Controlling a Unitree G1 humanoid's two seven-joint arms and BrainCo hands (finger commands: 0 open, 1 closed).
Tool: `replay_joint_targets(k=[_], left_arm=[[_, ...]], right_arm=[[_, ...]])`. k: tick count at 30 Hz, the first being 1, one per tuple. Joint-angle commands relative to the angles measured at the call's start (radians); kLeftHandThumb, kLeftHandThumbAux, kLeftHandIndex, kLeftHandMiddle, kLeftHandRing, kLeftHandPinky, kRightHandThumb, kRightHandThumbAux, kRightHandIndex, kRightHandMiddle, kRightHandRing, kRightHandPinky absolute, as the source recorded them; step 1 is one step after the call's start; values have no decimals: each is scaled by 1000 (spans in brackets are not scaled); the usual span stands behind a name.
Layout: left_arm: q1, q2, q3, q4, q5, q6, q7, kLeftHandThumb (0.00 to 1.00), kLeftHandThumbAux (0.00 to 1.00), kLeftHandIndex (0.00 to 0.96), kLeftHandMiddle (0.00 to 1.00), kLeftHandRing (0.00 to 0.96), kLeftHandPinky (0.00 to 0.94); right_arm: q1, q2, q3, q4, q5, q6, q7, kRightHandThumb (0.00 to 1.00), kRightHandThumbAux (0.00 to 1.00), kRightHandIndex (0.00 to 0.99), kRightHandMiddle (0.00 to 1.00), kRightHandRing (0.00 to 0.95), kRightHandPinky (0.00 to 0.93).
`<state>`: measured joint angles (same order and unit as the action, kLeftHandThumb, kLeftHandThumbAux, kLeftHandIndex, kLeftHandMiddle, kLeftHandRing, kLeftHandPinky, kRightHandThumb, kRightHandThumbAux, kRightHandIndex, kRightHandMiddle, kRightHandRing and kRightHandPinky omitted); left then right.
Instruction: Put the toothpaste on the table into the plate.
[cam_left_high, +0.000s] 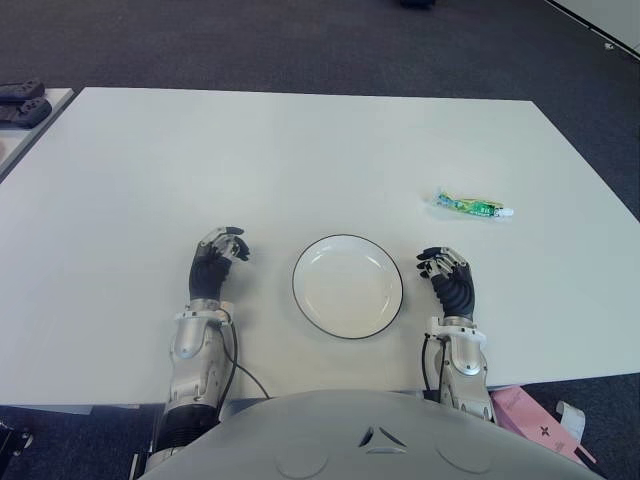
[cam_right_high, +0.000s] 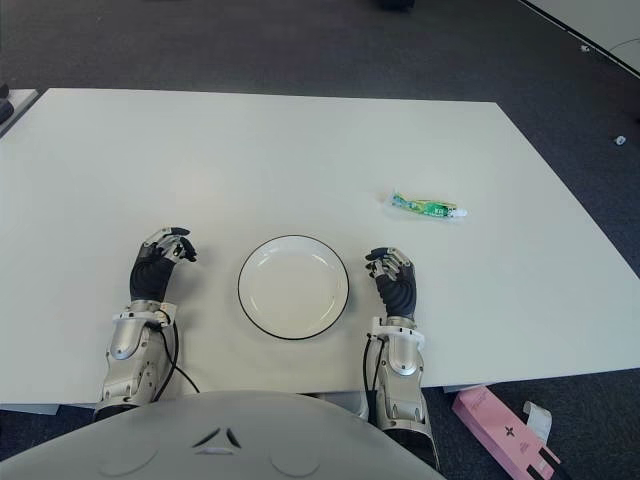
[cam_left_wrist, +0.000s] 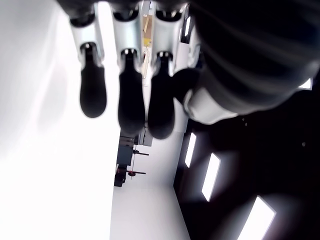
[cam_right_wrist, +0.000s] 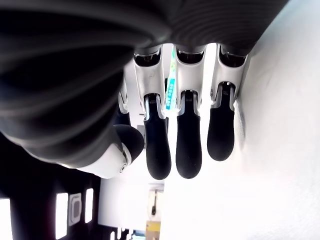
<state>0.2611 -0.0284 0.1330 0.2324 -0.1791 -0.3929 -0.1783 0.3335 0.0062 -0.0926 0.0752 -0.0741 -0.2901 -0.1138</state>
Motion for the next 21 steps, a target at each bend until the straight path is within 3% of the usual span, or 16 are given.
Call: replay_joint_targets(k=[1,6,12,21], left_arm=[[25,-6,-10,15,4,29,6,705,719,435,606,583,573],[28,-10,-12,10,13,35,16,704,719,434,605,580,568],[31,-13,-15,5,18,42,22,704,719,434,602,582,564],[26,-12,-17,7,10,51,14,704,719,433,603,585,562]], right_arm=[[-5,2,-8,16,15,17,-2,711,729,430,498,508,506],[-15,-20,-31,17,19,2,2,712,730,429,493,503,502],[-40,-94,-87,-75,-3,22,3,712,732,428,498,510,539],[-80,-197,-128,-46,-82,-6,-21,711,730,430,509,519,534]])
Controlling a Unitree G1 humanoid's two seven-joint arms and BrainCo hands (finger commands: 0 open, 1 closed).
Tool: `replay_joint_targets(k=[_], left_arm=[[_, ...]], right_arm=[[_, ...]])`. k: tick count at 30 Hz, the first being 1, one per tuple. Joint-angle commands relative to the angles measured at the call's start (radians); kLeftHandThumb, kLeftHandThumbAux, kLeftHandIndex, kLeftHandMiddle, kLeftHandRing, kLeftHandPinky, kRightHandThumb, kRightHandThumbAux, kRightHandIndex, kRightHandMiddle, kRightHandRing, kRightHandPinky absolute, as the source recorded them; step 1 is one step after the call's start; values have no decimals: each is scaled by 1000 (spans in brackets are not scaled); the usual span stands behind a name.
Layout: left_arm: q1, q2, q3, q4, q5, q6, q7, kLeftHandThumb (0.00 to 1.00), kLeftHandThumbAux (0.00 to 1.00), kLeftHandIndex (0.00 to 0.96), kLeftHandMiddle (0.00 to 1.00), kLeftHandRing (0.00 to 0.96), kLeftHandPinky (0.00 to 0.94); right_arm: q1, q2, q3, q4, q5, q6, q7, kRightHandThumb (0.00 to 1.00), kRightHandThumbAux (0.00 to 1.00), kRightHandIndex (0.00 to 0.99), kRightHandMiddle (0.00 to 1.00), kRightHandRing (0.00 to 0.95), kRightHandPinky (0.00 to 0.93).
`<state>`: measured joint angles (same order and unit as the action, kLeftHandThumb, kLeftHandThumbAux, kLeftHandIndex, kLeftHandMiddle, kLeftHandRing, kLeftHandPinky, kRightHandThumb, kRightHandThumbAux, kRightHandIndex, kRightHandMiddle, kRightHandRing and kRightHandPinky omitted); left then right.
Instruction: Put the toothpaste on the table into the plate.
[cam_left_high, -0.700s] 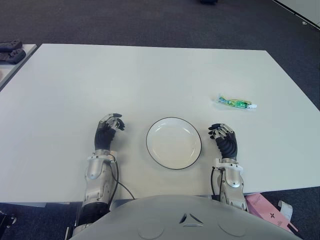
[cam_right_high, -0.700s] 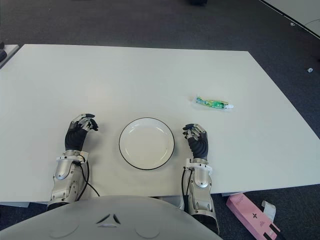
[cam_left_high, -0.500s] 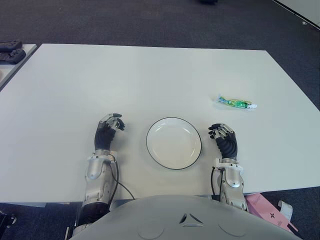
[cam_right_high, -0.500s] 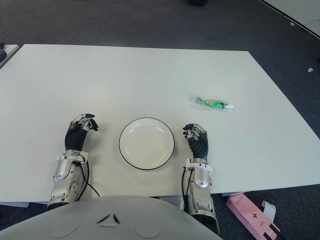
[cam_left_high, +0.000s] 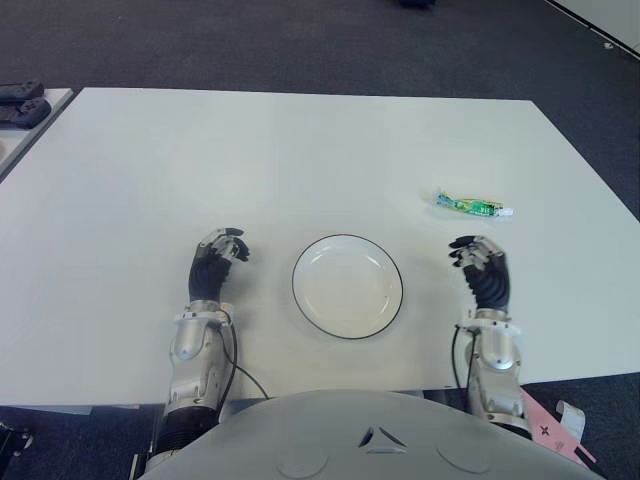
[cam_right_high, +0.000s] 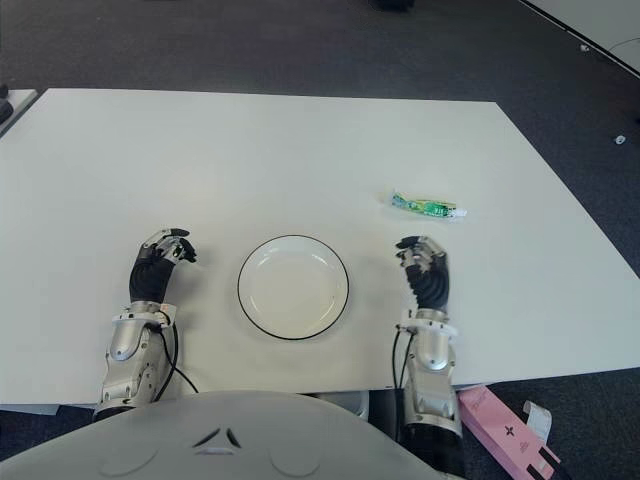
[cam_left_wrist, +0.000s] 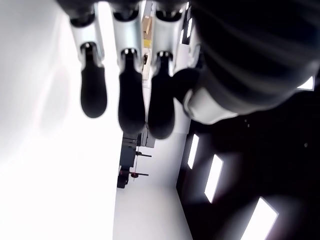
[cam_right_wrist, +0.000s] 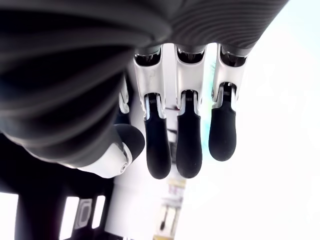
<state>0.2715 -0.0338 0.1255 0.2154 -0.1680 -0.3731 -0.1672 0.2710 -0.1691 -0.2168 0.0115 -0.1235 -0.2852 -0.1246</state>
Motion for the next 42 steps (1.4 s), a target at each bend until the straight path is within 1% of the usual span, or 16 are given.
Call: replay_joint_targets(k=[1,6,10,11,14,18,22,25,27,29,30,31,33,36,37,42], left_arm=[[15,-7,-10,26,-1,30,3,704,719,433,604,585,562],[12,-10,-10,31,-1,26,5,703,719,433,602,582,556],[7,-12,-13,41,2,16,4,703,719,433,602,581,559],[6,-12,-13,44,4,9,4,703,719,433,603,581,560],[3,-13,-15,52,6,-4,4,703,719,434,604,582,562],[-1,-10,-16,63,6,-14,2,703,719,434,604,584,565],[-3,-10,-16,68,-3,-17,-1,703,719,434,607,587,567],[-1,-17,-14,64,-8,-18,7,703,719,434,608,587,567],[2,-22,-14,62,-7,-19,14,704,719,434,609,587,569],[3,-25,-13,60,-7,-21,18,705,719,435,609,589,576],[4,-26,-12,60,-8,-22,19,706,719,435,609,589,580],[4,-27,-12,59,-8,-23,19,706,719,435,609,589,582],[5,-28,-11,59,-9,-25,19,707,718,435,609,590,585],[5,-29,-10,60,-8,-27,18,706,718,435,607,589,584],[5,-28,-9,60,-8,-28,18,706,718,435,607,589,583],[6,-28,-7,61,-10,-34,15,705,718,435,602,583,576]], right_arm=[[-18,-32,-5,10,-49,-25,-19,711,730,430,510,519,536],[-24,-59,-13,-18,-85,-48,-40,710,731,430,518,519,536],[-73,-104,-33,-52,-109,-20,-37,708,732,428,515,521,533],[-101,-122,-40,-66,-107,5,-25,707,733,427,513,522,529],[-145,-151,-51,-97,-108,59,-3,704,732,426,488,498,461],[-164,-201,-55,-106,-148,104,16,704,729,424,444,445,424],[-198,-257,-48,-89,-168,127,50,704,728,419,410,422,430],[-257,-308,-33,-33,-173,128,88,702,728,415,383,405,421],[-285,-350,-19,4,-186,121,120,700,727,412,341,364,375],[-297,-384,-5,23,-202,118,148,696,726,407,262,272,278],[-300,-395,1,30,-208,116,157,634,704,321,215,223,221],[-309,-407,11,42,-217,114,168,611,696,290,199,206,200],[-331,-425,31,66,-228,113,186,554,641,186,118,127,113],[-351,-440,49,88,-232,113,200,538,561,111,40,49,37],[-374,-452,70,110,-251,110,206,536,553,104,33,41,29],[-466,-514,161,242,-361,76,200,538,342,17,4,5,3]])
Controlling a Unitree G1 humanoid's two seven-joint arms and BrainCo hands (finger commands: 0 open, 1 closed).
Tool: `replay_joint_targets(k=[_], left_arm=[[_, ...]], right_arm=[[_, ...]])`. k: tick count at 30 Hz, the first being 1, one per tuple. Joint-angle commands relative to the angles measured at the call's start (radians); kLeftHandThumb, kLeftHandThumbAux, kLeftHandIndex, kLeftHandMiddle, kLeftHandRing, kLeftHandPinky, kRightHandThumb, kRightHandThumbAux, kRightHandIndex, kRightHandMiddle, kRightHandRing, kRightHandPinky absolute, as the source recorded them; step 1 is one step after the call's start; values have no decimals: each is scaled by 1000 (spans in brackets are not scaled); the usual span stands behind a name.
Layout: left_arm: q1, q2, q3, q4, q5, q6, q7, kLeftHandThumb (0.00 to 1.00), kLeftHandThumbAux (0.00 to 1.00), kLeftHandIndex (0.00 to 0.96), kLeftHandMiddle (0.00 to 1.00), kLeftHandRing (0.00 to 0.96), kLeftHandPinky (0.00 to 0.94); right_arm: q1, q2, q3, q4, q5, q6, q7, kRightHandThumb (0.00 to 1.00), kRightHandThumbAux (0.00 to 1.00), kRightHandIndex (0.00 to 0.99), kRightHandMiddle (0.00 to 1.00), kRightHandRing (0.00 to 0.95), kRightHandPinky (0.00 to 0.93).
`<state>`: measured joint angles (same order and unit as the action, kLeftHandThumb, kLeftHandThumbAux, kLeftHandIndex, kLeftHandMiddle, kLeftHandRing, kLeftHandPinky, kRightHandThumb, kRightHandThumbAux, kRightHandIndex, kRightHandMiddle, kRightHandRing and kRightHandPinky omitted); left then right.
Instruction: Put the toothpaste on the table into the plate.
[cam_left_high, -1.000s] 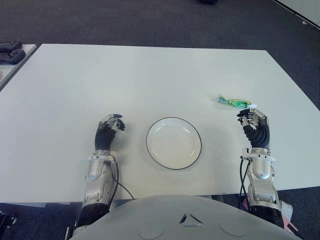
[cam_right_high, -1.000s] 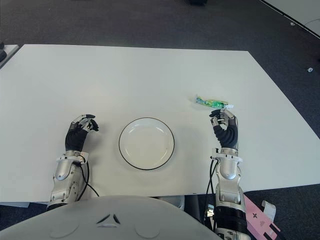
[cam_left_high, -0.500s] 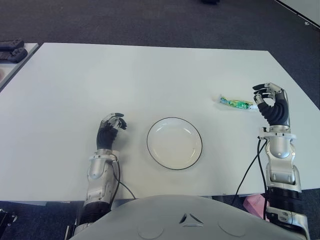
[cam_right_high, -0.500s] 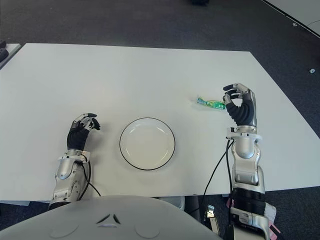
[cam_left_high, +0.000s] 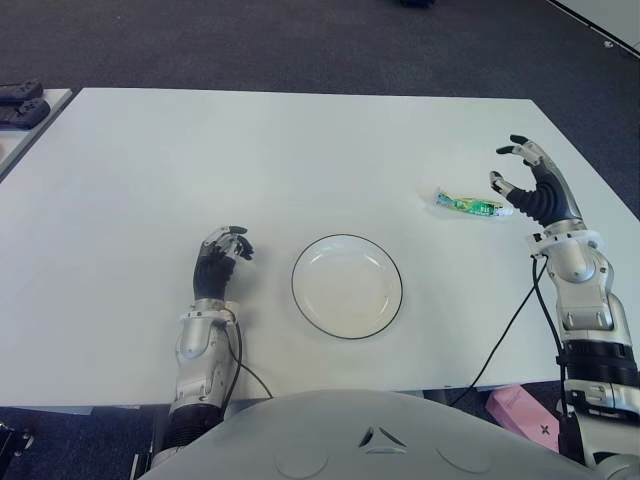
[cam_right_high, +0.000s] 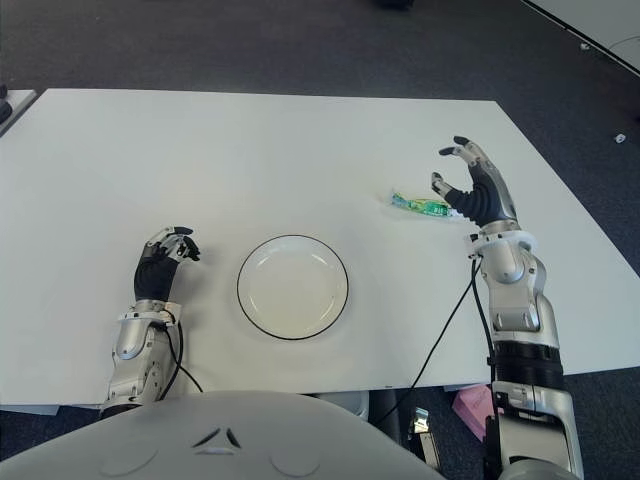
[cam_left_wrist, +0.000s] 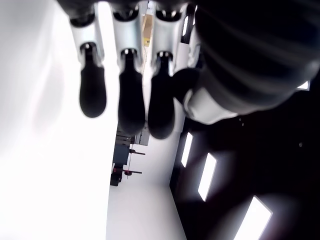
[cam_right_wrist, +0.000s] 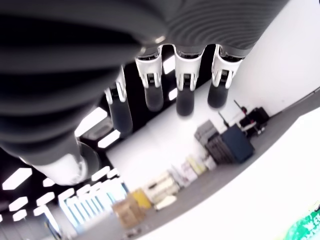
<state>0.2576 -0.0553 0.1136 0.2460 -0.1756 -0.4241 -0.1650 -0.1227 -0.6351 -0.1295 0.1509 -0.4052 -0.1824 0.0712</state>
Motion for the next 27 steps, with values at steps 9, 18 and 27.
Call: replay_joint_targets(k=[9,18,27], left_arm=[[26,-10,7,26,-14,14,10,705,718,434,598,580,577],[33,-16,10,20,-14,12,17,705,718,434,594,578,575],[39,-17,11,17,-23,-1,9,705,717,435,598,580,580]], right_arm=[[-197,-116,230,317,-228,-80,-10,520,146,0,0,0,0],[-291,-148,348,445,-303,-150,-18,516,111,0,0,0,0],[-461,-82,505,868,-416,-236,-191,539,122,0,0,0,0]])
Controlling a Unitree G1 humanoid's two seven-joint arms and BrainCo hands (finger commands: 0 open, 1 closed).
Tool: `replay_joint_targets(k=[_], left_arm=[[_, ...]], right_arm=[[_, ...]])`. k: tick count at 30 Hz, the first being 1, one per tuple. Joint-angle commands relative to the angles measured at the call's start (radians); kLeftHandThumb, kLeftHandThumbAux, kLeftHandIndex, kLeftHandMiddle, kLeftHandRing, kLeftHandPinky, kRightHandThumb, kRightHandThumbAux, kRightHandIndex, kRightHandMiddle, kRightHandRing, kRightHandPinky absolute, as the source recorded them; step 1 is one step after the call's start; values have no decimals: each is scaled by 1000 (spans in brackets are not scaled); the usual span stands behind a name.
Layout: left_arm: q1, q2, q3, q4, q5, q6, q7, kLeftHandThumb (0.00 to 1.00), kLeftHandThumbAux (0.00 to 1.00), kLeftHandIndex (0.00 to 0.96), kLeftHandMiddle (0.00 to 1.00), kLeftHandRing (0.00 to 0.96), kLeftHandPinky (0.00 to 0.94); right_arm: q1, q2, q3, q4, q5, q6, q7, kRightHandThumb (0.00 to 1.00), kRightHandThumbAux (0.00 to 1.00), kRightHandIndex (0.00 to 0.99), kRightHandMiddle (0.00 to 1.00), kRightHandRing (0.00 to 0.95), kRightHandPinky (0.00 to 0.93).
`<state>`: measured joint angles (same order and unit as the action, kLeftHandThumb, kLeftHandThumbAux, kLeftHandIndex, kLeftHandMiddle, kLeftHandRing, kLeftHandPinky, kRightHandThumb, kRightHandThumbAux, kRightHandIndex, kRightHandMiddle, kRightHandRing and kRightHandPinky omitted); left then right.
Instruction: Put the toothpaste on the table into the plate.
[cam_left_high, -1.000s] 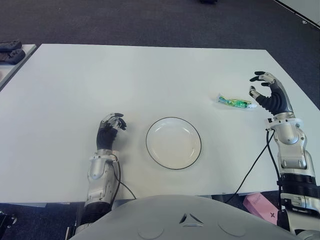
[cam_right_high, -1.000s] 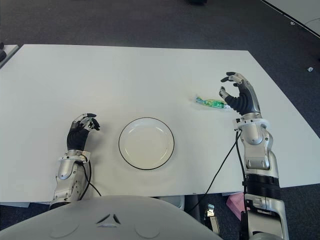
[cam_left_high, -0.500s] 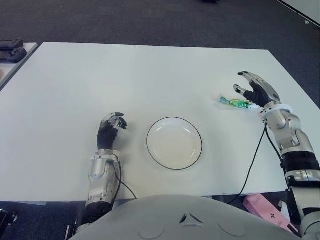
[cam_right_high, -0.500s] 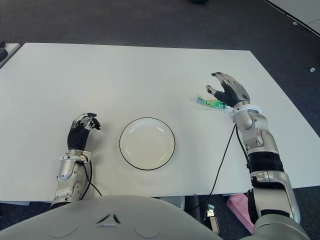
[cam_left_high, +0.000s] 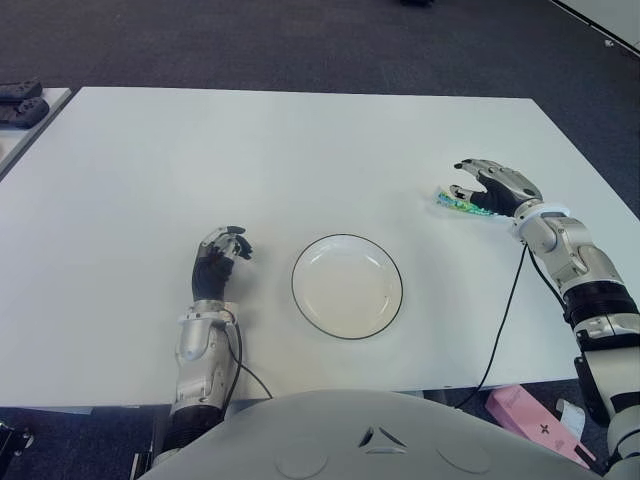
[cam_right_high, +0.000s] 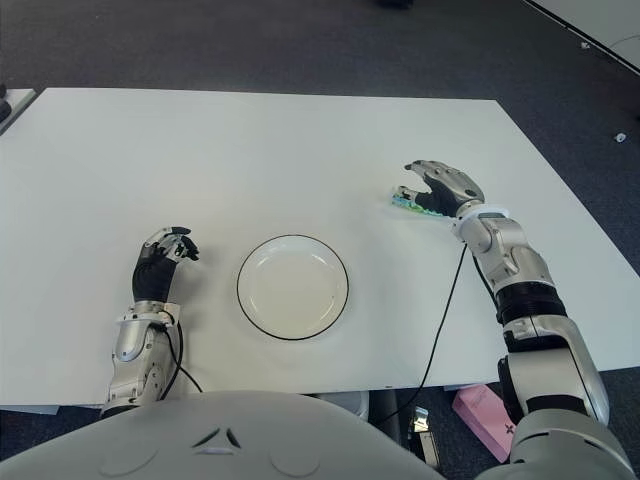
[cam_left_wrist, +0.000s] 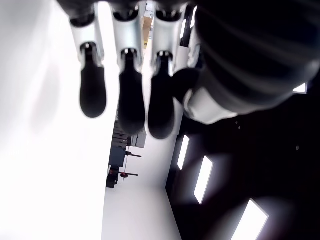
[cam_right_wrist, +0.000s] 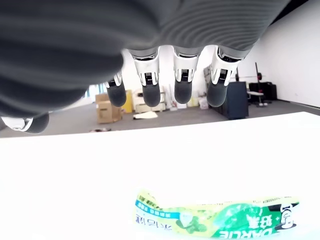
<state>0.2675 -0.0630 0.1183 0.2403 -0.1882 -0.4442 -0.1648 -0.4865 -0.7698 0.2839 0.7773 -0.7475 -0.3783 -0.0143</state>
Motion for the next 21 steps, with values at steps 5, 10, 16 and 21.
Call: replay_joint_targets(k=[5,10,16,21], left_arm=[[35,-10,5,15,-5,18,15,706,717,435,598,582,580],[43,-10,4,3,-2,21,18,705,718,434,603,585,581],[52,-4,3,-11,7,35,28,704,719,434,605,584,576],[59,-1,3,-22,4,41,24,703,719,433,602,581,569]], right_arm=[[-151,67,151,347,-102,-72,-177,559,139,0,0,0,0],[-185,73,206,426,-124,-112,-240,563,145,0,0,0,0],[-189,45,264,418,-148,-182,-272,561,149,0,0,0,0],[-194,52,312,467,-173,-177,-296,562,154,0,0,0,0]])
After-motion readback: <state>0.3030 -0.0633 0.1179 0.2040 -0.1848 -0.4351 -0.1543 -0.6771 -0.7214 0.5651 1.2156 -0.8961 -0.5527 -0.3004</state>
